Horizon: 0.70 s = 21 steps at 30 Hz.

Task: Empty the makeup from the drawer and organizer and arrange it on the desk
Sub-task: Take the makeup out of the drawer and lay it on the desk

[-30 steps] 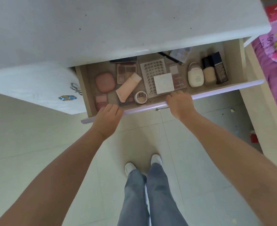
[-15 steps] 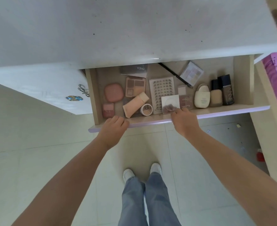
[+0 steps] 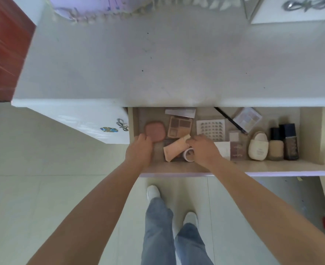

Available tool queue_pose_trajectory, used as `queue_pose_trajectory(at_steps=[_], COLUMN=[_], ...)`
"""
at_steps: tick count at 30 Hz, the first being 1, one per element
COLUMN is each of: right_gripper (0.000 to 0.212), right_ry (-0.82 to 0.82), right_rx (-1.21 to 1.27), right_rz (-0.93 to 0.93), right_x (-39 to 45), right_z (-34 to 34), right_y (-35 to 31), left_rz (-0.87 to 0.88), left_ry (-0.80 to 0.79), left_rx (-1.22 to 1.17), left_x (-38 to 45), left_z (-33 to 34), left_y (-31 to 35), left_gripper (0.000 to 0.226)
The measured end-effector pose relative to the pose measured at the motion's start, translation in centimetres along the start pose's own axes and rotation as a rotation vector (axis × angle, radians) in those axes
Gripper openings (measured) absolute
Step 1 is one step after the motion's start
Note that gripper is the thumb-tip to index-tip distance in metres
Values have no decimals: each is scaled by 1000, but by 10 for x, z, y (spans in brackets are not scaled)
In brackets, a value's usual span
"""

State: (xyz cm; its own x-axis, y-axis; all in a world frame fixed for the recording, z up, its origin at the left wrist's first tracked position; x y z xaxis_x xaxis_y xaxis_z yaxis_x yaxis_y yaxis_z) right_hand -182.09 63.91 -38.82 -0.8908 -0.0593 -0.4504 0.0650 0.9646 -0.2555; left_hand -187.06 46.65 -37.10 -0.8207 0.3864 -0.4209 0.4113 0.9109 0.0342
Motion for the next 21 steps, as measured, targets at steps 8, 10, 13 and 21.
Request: queue_pose_trajectory(at_steps=[8,10,13,21], right_gripper=[50,50,51,37], right_ry=[-122,-182,-317,-227], right_rx=[-304,-356,-266,407], right_rz=[-84,-91,-24,267], right_x=[43,45,39,-16], right_z=[15,18,17,-58], right_y=[-16,-19,-21,-10], left_rz=[503,505,577,541], left_ry=[168,122,97,95], left_rx=[317,361,431,85], left_x=[82,86,87,45], left_z=[14,25,22,-30], left_y=[-7,-11,-12,-16], left_gripper=[43,40,8,92])
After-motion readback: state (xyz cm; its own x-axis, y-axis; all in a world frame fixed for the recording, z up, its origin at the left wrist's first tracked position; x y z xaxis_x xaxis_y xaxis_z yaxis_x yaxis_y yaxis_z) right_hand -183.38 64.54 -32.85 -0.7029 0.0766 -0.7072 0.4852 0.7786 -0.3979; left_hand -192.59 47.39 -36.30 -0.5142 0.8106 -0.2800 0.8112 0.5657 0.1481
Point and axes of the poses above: each hand's wrist, its own x-axis towards the middle knuckle, its own z-axis out of the palm, y = z × x, the point moved 3 cm from there along x, towards the middle knuckle, and after that the axes turned 1 degree about y, right-handed, at the moved point
